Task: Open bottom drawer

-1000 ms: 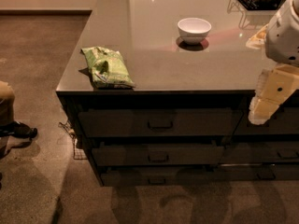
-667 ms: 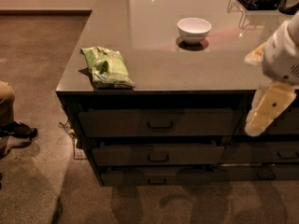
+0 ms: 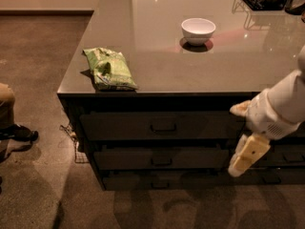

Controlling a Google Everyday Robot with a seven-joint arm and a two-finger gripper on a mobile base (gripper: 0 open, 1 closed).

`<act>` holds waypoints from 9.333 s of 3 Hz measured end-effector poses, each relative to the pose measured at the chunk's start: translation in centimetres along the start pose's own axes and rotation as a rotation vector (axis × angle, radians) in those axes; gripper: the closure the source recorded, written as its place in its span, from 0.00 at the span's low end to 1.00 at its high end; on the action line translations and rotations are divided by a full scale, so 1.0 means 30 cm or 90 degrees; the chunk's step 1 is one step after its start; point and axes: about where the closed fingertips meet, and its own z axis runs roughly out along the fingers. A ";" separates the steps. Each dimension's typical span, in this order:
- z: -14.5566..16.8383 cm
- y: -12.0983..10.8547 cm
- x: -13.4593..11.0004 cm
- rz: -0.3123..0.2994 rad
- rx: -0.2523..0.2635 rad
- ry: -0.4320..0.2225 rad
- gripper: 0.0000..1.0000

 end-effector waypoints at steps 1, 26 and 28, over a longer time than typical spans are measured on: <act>0.187 0.040 0.015 0.019 -0.044 -0.057 0.00; 1.919 0.123 0.541 -0.054 -0.171 -0.249 1.00; 1.826 0.352 0.621 0.002 -0.223 -0.276 1.00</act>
Offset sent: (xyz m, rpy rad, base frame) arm -0.0032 0.0148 -0.0426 0.0851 0.0342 0.0049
